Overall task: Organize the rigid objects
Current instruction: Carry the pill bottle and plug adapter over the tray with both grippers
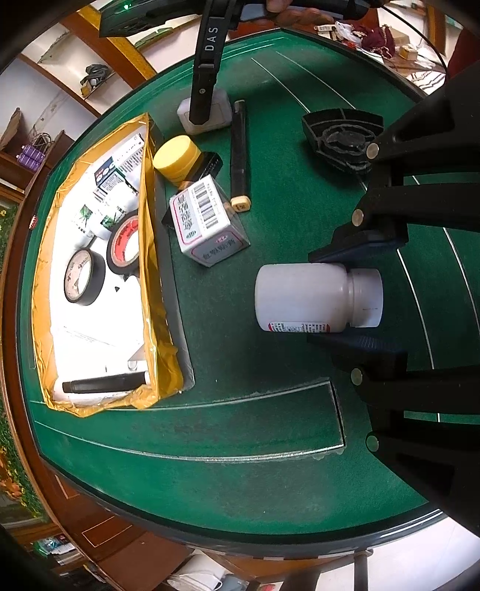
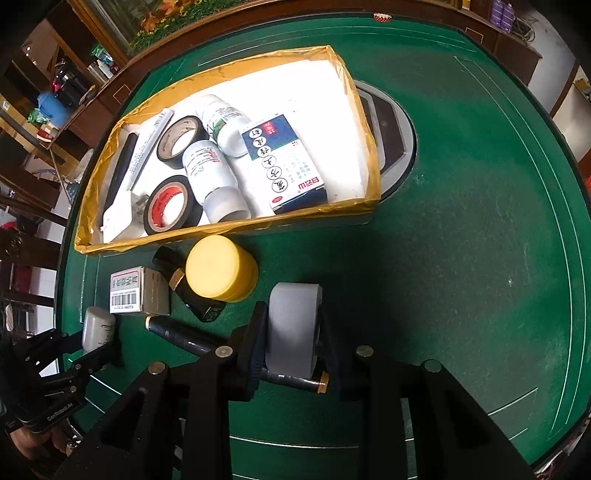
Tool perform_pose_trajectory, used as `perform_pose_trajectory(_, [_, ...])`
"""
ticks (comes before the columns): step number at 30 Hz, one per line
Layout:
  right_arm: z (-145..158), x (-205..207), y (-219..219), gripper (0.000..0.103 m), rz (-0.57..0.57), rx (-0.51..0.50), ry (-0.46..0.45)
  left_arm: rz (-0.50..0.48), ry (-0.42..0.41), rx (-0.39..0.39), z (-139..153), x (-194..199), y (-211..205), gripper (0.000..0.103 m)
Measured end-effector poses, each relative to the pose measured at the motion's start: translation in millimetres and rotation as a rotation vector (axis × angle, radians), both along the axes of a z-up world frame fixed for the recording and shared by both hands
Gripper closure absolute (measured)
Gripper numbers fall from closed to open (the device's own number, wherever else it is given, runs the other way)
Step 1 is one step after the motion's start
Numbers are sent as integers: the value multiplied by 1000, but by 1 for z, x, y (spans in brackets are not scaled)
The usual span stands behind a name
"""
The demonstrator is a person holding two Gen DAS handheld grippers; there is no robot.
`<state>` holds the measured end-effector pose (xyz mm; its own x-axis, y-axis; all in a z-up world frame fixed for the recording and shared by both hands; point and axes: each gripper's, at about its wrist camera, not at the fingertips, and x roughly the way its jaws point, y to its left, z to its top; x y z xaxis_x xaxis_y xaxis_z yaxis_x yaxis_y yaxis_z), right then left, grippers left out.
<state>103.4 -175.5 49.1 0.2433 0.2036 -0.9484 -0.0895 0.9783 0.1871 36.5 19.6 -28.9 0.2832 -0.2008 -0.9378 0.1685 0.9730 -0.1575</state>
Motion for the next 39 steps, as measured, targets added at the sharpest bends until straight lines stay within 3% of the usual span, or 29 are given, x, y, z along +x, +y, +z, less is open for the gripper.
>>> perform_pose_trajectory(19, [44,5,-18,77,-2,54,-87,-19,-86,-70,53,4,-15,66])
perform_pose_trajectory(27, [52,13,-18,77,11,75,-105,34,-106,-109,70,34,-1,66])
perform_pose_trajectory(39, [57,30,-15,77,36,91,-117,110,-100,-171,71,103,17,66])
